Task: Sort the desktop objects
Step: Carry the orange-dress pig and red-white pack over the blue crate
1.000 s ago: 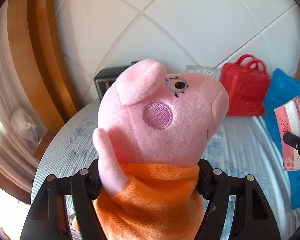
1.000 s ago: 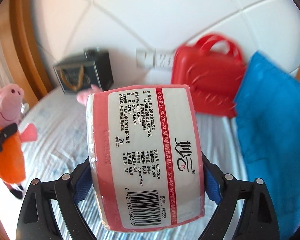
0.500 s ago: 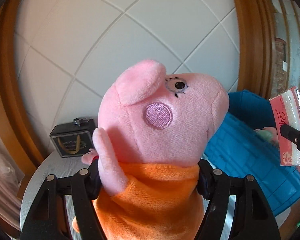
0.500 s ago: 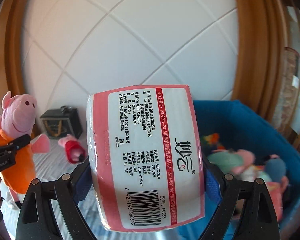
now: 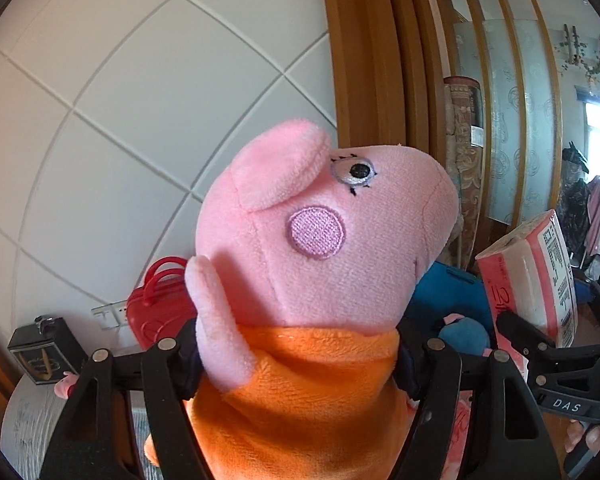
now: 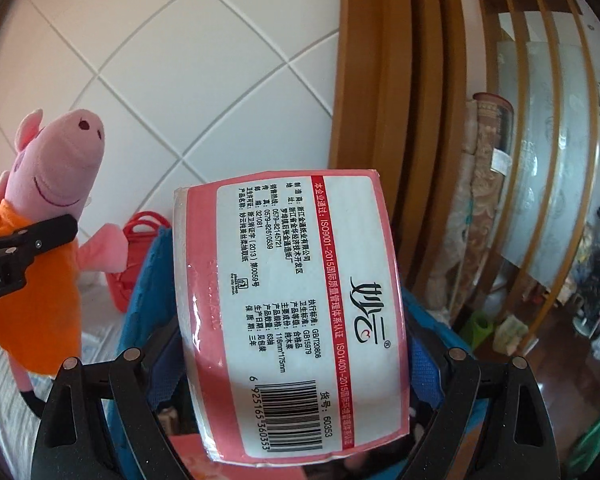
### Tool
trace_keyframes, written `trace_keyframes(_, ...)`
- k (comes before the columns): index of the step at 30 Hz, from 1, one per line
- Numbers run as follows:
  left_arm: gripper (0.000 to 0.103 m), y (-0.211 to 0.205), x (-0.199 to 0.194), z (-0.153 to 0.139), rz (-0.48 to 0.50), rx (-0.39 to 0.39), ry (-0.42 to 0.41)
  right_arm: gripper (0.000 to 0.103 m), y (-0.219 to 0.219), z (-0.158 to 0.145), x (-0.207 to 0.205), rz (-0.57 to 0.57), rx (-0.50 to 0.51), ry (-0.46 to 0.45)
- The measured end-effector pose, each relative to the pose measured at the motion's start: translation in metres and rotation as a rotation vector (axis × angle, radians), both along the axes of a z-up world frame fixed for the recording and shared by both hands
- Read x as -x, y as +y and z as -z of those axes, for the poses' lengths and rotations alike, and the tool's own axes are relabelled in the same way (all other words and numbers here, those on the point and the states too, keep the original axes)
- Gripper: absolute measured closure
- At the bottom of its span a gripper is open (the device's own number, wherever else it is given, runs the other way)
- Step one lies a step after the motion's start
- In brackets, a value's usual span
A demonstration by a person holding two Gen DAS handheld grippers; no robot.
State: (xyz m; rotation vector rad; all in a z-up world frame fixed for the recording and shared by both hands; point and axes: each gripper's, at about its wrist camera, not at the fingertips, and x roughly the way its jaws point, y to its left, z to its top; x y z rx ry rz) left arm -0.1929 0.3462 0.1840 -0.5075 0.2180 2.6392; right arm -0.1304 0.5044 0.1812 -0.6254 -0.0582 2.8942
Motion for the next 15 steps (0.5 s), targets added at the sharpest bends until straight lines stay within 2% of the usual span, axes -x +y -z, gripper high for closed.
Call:
trace_keyframes(5, 0.032, 0.052, 0.042, 0.005, 0.035, 0.032, -0.042, 0.011, 0.044, 0.0, 0.022, 0.024, 0.019, -0.008)
trace_keyframes(8, 0.031, 0.077, 0.07, 0.009, 0.024, 0.052, -0.061, 0.011, 0.062, 0.003, 0.047, 0.03, 0.03, -0.019)
trace_keyframes(15, 0.03, 0.094, 0.138, 0.028, -0.029, 0.096, -0.099, 0.011, 0.096, 0.004, 0.124, 0.014, 0.073, -0.037)
